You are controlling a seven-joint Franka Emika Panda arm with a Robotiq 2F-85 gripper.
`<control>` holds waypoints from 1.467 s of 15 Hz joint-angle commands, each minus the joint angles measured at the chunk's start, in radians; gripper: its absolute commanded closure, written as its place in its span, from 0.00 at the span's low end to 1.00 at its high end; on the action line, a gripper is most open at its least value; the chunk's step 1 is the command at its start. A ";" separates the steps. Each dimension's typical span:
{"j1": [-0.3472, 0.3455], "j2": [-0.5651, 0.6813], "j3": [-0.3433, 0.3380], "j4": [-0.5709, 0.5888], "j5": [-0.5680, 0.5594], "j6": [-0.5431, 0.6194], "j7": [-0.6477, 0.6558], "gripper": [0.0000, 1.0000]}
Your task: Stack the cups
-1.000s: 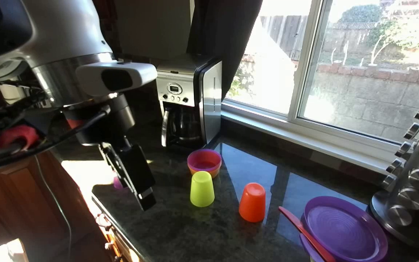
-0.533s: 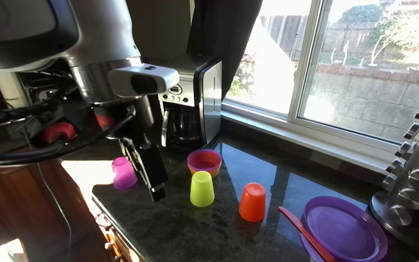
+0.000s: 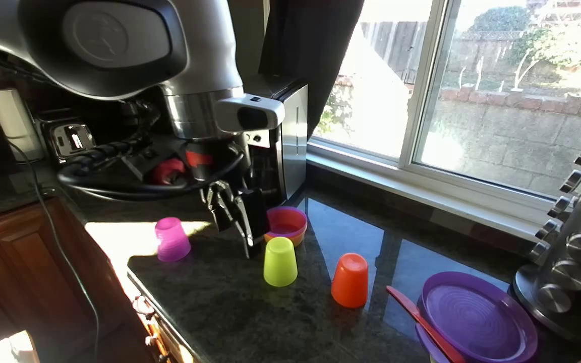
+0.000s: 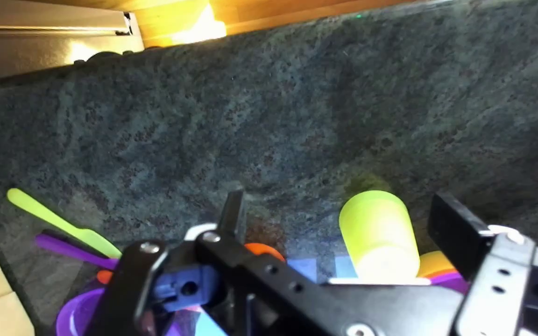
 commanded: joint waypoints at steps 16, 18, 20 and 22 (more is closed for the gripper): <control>0.079 0.392 -0.050 0.185 0.248 0.109 -0.526 0.00; 0.076 0.419 -0.048 0.202 0.257 0.109 -0.541 0.00; 0.076 0.425 -0.047 0.207 0.259 0.109 -0.544 0.00; 0.079 0.456 -0.046 0.216 0.273 0.094 -0.584 0.00</control>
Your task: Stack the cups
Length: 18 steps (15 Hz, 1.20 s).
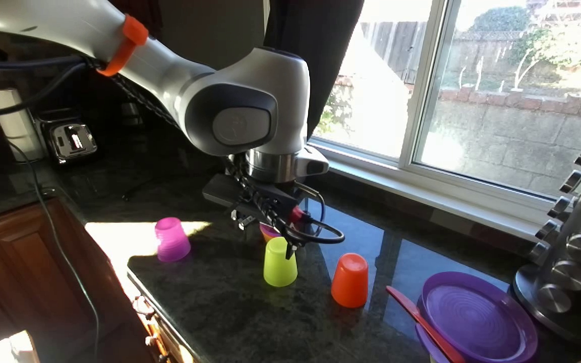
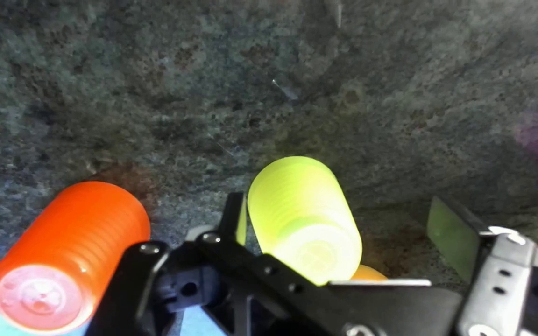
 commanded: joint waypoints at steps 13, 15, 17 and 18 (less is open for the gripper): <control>-0.011 0.068 0.020 -0.008 0.167 0.141 -0.172 0.00; -0.011 0.080 0.027 -0.007 0.160 0.155 -0.162 0.00; -0.011 0.093 0.034 -0.003 0.161 0.168 -0.163 0.00; -0.012 0.098 0.038 -0.002 0.163 0.174 -0.164 0.00</control>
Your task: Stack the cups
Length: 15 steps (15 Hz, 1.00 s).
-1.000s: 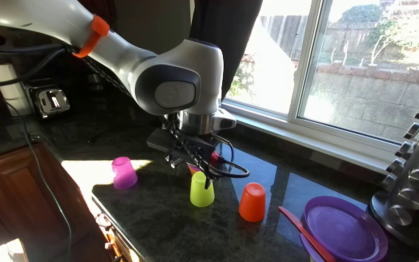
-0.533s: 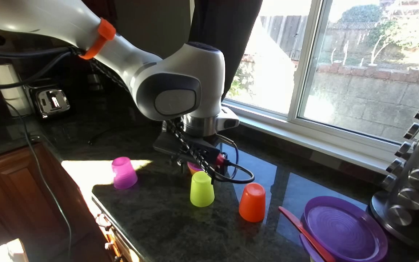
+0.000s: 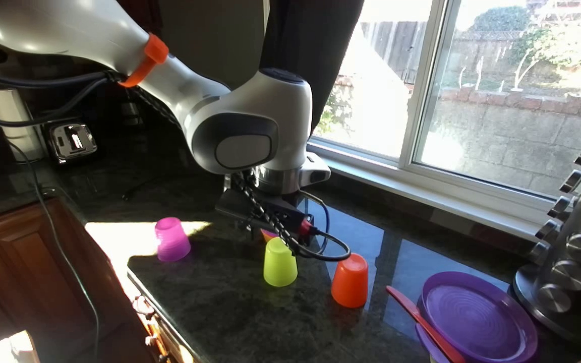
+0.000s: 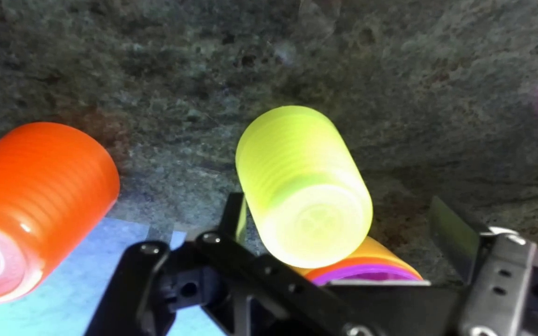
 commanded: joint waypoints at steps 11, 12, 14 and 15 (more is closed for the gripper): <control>-0.018 0.040 0.034 0.009 -0.007 0.048 -0.013 0.58; -0.020 0.036 0.033 0.008 -0.010 0.047 -0.011 0.58; -0.027 0.011 0.028 0.012 -0.024 -0.001 -0.002 0.58; -0.032 -0.005 0.024 0.015 -0.035 -0.025 -0.001 0.58</control>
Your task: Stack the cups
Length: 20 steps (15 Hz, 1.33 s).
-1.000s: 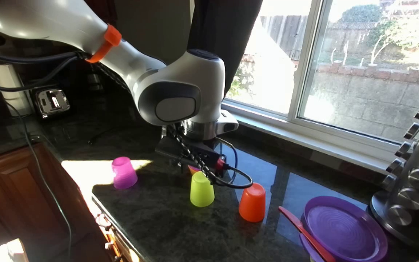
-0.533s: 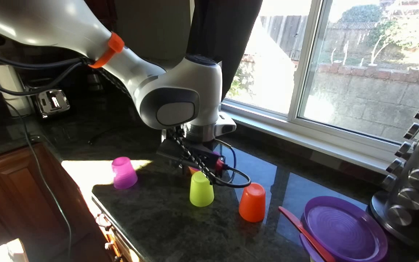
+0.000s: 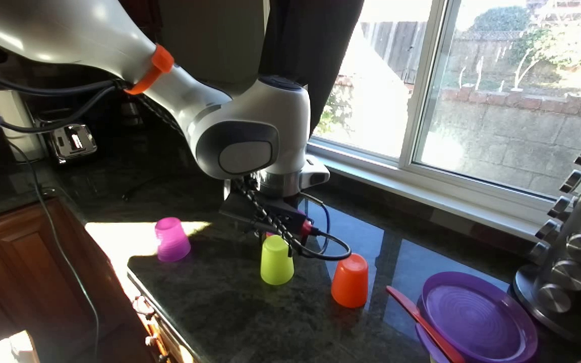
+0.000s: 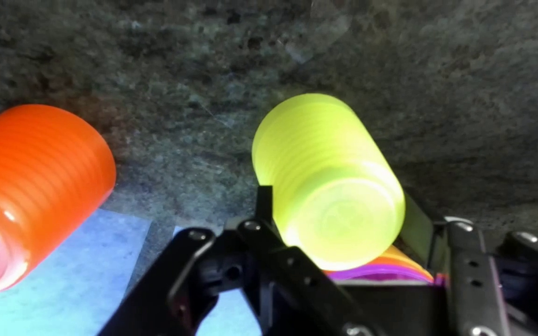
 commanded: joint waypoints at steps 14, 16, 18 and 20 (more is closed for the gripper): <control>-0.074 -0.025 -0.129 0.377 0.020 -0.210 0.151 0.58; -0.091 0.043 -0.131 0.440 0.044 -0.224 0.174 0.58; -0.111 0.104 -0.123 0.493 0.028 -0.246 0.222 0.58; -0.129 0.155 -0.115 0.539 0.014 -0.296 0.265 0.58</control>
